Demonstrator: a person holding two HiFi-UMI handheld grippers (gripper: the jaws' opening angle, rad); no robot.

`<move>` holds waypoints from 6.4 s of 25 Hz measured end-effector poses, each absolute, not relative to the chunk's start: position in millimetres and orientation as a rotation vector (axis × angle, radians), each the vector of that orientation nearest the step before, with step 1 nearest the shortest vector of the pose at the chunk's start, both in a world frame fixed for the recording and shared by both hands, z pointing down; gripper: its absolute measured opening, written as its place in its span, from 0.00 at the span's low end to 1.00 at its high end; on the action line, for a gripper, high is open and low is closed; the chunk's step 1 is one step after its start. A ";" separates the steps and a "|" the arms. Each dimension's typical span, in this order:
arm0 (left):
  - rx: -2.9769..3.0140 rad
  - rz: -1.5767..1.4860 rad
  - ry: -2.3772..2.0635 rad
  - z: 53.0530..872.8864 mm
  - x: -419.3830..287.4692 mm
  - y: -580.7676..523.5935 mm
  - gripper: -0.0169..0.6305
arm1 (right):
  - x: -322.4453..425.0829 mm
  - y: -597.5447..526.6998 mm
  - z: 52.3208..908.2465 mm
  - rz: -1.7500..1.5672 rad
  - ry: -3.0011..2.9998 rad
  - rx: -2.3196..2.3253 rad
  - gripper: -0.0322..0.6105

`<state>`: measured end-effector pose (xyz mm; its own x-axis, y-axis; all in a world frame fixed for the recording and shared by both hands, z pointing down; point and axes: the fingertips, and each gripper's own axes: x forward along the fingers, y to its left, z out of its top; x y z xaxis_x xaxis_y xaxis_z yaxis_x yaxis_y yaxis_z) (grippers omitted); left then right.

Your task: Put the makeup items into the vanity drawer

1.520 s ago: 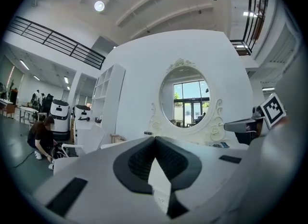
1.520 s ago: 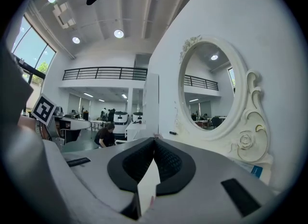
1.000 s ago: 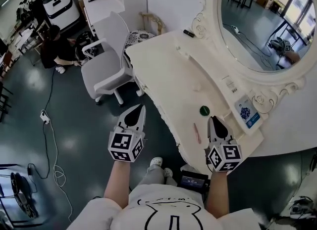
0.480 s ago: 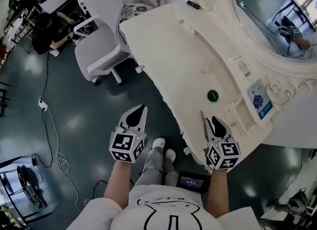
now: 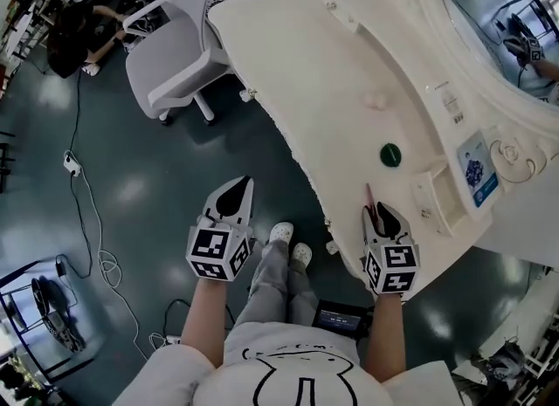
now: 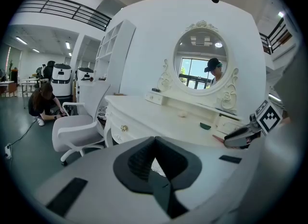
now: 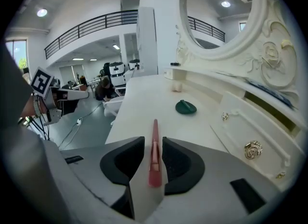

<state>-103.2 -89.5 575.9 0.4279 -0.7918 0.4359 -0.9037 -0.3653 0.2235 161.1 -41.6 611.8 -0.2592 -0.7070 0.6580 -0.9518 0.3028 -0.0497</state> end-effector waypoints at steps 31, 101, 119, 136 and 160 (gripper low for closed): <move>2.475 0.131 -1.405 465.8 -97.2 -142.5 0.07 | 204.4 -53.6 474.7 0.379 -2.000 1.865 0.11; 2.863 0.260 -0.836 434.1 14.0 -253.2 0.07 | 257.5 -43.1 470.9 0.379 -1.574 2.334 0.19; 2.847 0.265 -0.799 450.3 -44.3 -322.8 0.07 | 194.4 -103.7 495.0 0.501 -1.538 2.433 0.34; 2.791 0.340 -0.783 507.1 -10.1 -368.6 0.07 | 219.9 -144.8 590.5 0.820 -1.476 2.312 0.48; 2.802 0.293 -0.778 487.1 -16.0 -376.2 0.07 | 214.7 -148.7 573.7 0.869 -1.446 2.259 0.11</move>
<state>-16.0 -376.2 487.1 0.8401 -0.4825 0.2477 -0.5261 -0.8361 0.1556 214.7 -148.7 573.7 0.3026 -0.7033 0.6433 -0.8982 -0.4362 -0.0544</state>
